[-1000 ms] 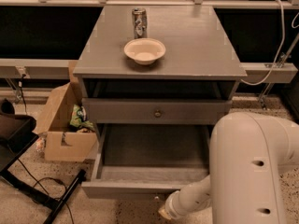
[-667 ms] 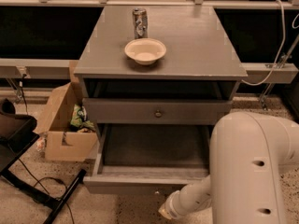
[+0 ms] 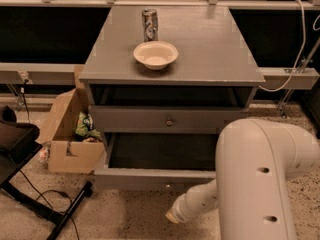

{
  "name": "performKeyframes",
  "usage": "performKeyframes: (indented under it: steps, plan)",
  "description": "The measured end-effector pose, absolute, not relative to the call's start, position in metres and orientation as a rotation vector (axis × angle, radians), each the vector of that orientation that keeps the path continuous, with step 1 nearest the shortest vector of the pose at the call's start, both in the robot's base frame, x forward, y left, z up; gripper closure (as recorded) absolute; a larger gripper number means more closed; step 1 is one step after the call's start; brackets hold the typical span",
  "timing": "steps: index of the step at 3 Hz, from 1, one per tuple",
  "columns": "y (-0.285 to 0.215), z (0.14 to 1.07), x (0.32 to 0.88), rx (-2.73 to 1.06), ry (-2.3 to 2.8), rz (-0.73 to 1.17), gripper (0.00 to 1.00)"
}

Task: Close middle drawer

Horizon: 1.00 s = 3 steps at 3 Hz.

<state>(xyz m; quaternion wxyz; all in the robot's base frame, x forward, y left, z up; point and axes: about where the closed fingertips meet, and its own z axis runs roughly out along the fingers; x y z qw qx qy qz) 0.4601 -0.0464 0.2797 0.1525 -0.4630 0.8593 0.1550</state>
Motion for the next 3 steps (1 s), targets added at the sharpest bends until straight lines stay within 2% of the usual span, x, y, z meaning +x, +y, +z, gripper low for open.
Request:
performKeyframes:
  steps: [2, 3]
  plan:
    - [-0.016, 0.267, 0.546, -1.354, 2.453, 0.500, 1.00]
    - [-0.016, 0.267, 0.546, -1.354, 2.453, 0.500, 1.00]
